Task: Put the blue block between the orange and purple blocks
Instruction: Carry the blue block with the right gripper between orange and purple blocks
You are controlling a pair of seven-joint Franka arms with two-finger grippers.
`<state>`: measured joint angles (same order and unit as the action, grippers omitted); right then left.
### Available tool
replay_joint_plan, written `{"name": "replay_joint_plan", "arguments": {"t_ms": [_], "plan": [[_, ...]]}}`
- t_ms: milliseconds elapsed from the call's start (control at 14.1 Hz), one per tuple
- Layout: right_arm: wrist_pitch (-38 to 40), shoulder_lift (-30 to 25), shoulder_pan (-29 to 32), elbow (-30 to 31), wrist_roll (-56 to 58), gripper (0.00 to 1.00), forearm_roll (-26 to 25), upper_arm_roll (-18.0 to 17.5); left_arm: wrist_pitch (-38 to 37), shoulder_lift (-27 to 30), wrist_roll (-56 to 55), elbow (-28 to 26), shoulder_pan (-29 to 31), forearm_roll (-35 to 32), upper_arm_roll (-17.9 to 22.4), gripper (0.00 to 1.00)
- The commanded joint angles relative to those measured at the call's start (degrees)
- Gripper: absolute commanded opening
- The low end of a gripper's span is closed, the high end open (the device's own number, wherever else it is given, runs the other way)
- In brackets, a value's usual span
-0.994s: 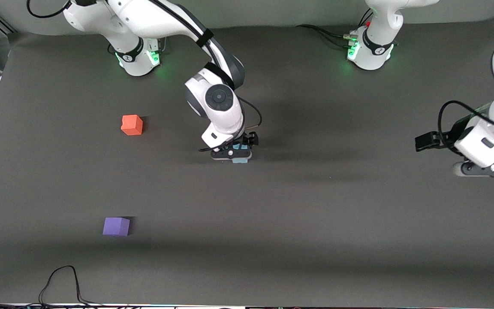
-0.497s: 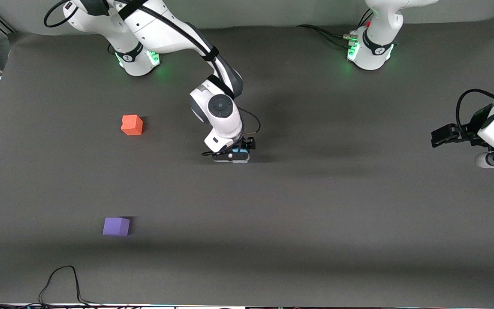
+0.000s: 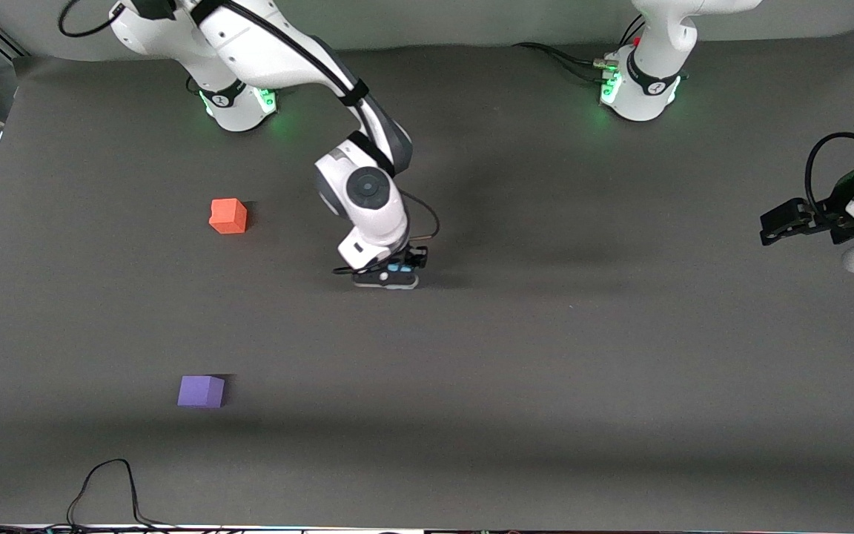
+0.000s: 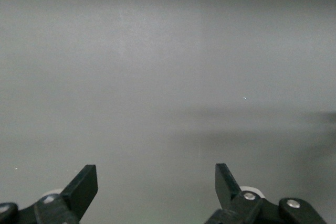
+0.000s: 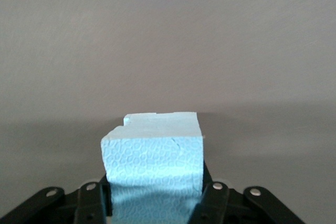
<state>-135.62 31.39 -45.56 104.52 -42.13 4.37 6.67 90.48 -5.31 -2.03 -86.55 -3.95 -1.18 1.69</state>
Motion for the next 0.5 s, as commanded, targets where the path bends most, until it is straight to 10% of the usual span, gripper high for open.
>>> {"name": "replay_joint_plan", "arguments": {"t_ms": [0, 426], "plan": [[9.9, -9.2, 6.1, 1.3, 7.6, 0.26, 1.1, 1.0, 0.1, 3.2, 1.0, -2.3, 0.4, 0.1, -0.4, 1.0], [15.4, -20.0, 21.1, 10.6, 34.6, 0.26, 3.2, 7.5, -0.1, 3.7, 0.7, -3.2, 0.8, 0.0, -2.0, 1.0]]}}
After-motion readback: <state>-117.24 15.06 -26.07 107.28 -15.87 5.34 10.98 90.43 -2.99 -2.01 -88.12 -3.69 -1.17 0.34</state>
